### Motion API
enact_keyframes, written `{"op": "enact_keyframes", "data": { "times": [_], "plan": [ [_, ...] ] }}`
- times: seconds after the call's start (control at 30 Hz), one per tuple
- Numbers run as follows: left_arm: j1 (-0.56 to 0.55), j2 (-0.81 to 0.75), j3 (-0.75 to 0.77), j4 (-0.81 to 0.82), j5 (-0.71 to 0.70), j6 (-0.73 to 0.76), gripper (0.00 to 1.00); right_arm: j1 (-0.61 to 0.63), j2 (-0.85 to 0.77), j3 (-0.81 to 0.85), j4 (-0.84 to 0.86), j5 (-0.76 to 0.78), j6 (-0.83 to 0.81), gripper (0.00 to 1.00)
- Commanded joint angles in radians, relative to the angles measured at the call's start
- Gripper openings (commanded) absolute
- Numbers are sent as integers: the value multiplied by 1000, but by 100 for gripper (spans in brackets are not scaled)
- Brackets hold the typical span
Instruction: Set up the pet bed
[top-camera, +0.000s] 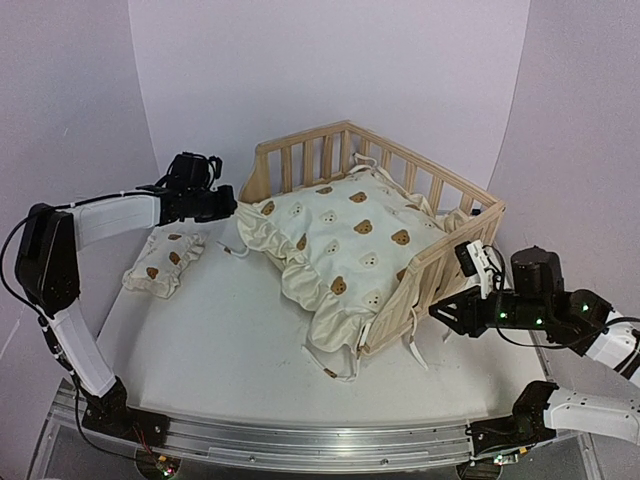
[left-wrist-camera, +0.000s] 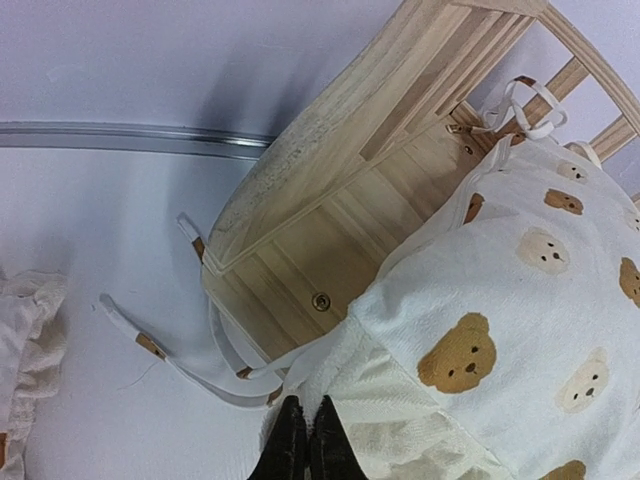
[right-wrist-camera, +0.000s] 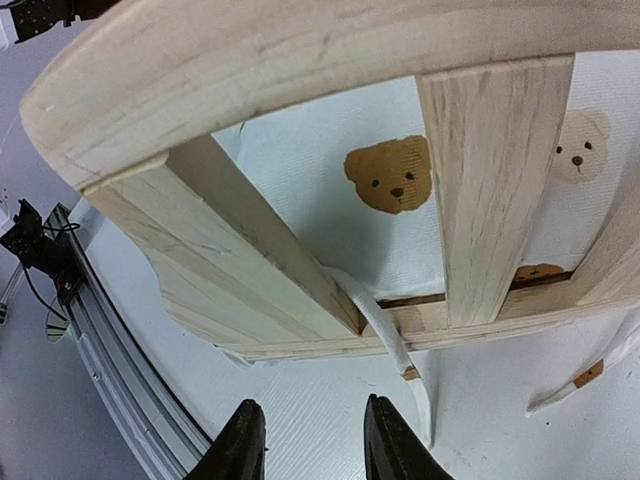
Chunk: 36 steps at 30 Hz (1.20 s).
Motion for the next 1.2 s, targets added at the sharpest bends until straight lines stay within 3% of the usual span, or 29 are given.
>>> {"op": "enact_keyframes", "data": {
  "times": [0.0,0.2,0.3,0.43,0.5,0.57,0.63,0.7,0.83,1.03,1.17],
  "plan": [
    [14,-72,70,16,-113,47,0,1,3,34,34,9,8,36],
    [72,126,141,-44,-138,26,3,1,-9,28,34,8,15,35],
    [78,159,153,-158,-278,23,57,2,-26,27,29,9,26,34],
    [61,-84,-178,-11,-248,-20,78,1,-50,26,20,10,36,34],
    [62,-240,-353,124,-111,-62,80,1,-46,24,19,8,35,34],
    [60,-309,-499,324,175,-132,82,1,-37,23,19,2,31,34],
    [56,-294,-573,506,370,-228,82,1,-26,23,19,-2,26,33],
    [47,-235,-604,676,475,-325,82,1,-17,28,20,-5,18,33],
    [39,-55,-575,924,562,-496,82,1,-16,42,26,-8,14,32],
    [30,92,-499,961,513,-589,80,1,-36,69,30,-13,16,31],
    [7,147,-462,1006,553,-611,66,1,-48,75,30,-13,17,31]
  ]
}}
